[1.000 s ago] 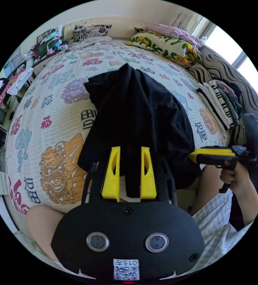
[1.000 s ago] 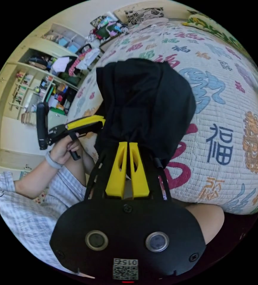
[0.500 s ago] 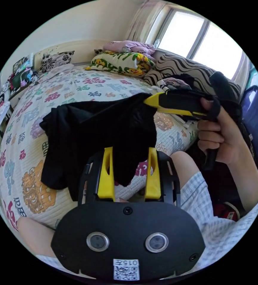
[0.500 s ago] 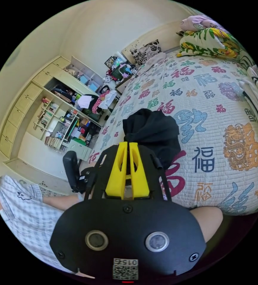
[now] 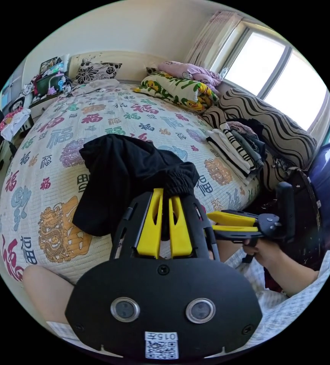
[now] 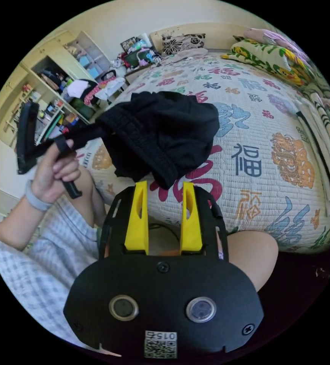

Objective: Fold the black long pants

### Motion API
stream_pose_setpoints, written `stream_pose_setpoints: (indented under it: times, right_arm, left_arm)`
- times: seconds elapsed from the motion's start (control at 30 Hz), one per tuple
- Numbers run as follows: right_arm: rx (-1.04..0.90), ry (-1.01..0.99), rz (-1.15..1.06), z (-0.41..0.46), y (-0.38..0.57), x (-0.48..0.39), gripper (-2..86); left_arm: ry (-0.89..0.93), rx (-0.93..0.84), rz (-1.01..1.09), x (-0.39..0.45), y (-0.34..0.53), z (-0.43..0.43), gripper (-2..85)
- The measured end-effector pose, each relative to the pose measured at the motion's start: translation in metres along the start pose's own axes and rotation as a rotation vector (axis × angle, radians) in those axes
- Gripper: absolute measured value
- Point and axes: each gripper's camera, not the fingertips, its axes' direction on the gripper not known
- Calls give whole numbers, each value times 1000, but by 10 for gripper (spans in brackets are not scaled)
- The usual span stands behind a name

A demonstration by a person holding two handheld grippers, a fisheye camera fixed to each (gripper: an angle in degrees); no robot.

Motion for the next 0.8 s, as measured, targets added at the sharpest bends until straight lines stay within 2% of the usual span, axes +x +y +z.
stream_pose_setpoints:
  times: [0.13,0.17,0.23,0.4,0.47,0.53,0.7,0.8]
  right_arm:
    - [-9,25,98,13,-14,-3,95]
    - [-33,32,127,15,-17,-1,49]
    - [-4,42,142,7,-18,2,16]
    - [154,-30,234,-48,-15,24,-2]
    - [205,-55,238,-76,-17,31,-5]
    - [227,-37,215,-93,-20,31,-6]
    - [275,-29,189,-127,-23,31,-6]
    - [294,-62,191,-140,-25,34,-7]
  left_arm:
    - [-30,-14,24,7,6,-7,-1]
    - [-33,-18,23,8,7,-8,0]
    - [-63,-45,28,9,16,-8,9]
    - [-144,-139,21,13,46,12,80]
    - [-142,-198,48,23,55,28,106]
    - [-227,-229,120,41,66,45,121]
    - [-430,-217,149,61,80,53,84]
    - [-358,-214,167,59,80,46,67]
